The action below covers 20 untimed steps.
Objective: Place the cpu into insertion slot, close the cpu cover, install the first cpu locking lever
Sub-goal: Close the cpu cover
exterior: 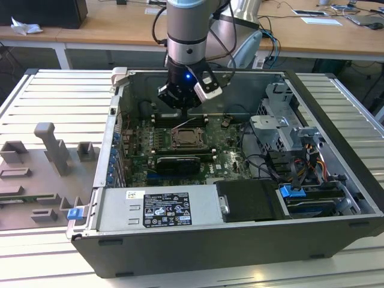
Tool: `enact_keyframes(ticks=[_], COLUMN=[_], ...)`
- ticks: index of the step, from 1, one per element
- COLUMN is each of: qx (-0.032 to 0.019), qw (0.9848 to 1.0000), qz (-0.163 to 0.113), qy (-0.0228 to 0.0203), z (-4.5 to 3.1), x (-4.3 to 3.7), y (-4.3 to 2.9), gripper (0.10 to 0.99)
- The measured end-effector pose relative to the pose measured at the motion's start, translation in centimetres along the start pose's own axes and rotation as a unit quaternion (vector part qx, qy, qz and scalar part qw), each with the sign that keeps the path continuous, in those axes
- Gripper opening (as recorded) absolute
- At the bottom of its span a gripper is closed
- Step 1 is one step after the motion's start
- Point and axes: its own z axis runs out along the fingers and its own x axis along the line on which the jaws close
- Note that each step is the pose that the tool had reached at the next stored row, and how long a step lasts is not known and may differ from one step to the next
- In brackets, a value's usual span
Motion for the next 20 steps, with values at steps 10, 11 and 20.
enact_keyframes(ticks=[10,11,20], qx=[0.0000,-0.0001,0.0000], qw=[1.0000,1.0000,1.0000], qz=[0.000,0.000,0.000], qy=[0.0001,0.0000,0.0000], z=[0.99,1.05,1.58], x=[-0.49,-0.57,-1.50], y=[0.60,0.62,0.53], gripper=[0.106,0.106,0.106])
